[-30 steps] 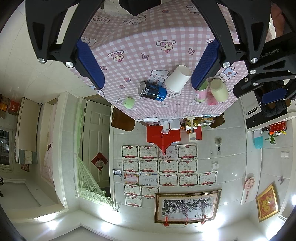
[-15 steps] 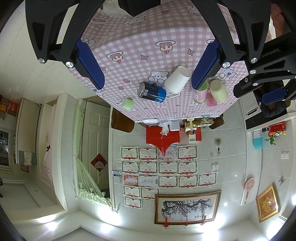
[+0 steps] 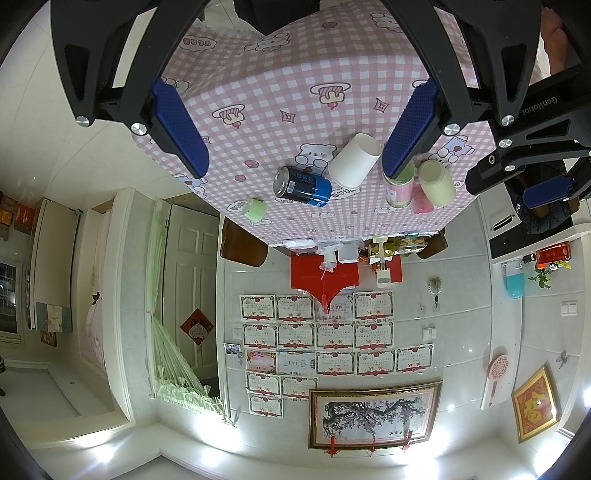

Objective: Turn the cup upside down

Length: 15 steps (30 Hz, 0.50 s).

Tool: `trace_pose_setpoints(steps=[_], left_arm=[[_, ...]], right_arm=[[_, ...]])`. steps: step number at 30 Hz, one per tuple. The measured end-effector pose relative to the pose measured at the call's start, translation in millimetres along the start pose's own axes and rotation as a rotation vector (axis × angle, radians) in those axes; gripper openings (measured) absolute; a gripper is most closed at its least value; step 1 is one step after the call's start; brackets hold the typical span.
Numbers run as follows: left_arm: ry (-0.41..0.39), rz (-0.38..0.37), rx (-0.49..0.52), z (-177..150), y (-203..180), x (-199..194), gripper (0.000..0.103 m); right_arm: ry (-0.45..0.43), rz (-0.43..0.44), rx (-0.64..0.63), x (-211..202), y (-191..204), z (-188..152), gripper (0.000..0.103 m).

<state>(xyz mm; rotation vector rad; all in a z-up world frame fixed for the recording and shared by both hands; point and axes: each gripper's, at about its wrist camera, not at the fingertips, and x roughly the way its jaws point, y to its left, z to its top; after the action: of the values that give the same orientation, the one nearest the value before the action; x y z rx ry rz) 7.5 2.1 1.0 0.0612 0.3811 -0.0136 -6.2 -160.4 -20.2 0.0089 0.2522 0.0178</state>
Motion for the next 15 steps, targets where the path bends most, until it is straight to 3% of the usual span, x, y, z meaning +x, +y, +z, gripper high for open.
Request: trace_pose_setpoints(steps=[15], left_arm=[[0.004,-0.002,0.002,0.7,-0.6,1.4,0.082]], right_arm=[[0.006,-0.003,0.0,1.8,-2.3,-1.4,0.091]])
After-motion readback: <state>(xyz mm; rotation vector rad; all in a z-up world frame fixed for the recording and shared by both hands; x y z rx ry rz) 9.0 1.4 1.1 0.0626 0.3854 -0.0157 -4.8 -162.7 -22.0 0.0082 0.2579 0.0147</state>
